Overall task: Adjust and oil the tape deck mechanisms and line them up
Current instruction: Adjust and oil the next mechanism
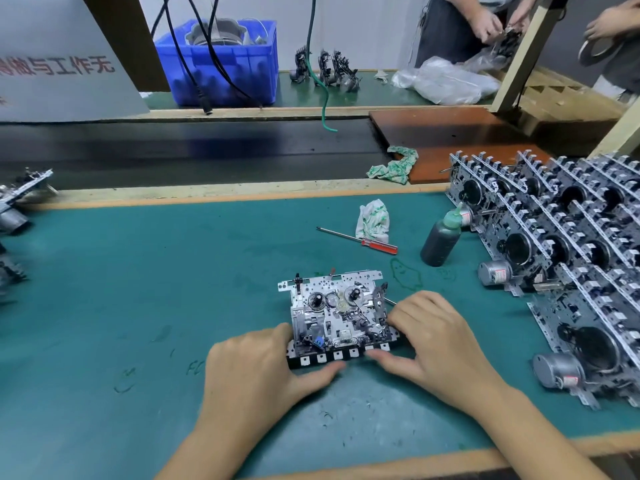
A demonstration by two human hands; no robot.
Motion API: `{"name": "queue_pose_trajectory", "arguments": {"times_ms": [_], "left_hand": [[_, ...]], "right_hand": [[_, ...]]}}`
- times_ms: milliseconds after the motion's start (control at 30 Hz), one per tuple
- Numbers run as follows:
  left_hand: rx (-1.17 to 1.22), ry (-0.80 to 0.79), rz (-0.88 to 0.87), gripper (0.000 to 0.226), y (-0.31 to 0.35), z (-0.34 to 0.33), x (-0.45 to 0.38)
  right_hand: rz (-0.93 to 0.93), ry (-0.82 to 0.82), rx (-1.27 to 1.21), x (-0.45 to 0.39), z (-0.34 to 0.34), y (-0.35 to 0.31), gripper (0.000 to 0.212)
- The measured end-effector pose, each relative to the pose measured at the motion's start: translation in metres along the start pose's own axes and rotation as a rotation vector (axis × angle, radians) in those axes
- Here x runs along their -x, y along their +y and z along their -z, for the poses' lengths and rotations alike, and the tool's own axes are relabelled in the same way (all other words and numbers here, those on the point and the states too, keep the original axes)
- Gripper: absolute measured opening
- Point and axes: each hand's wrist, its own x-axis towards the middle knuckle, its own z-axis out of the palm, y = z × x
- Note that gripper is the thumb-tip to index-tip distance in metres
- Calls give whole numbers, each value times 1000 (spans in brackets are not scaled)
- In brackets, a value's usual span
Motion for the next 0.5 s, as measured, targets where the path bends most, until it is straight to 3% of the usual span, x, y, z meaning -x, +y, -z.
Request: {"name": "queue_pose_trajectory", "arguments": {"times_ms": [167,367,500], "left_hand": [[0,83,32,61,-3,-9,1],[106,6,-220,59,-24,-9,3],[71,67,-179,50,-20,-10,5]], "right_hand": [[17,0,-85,3,-3,-2,55],[-24,68,-33,3,-4,-7,49],[-25,64,-75,6,-3,-8,48]]}}
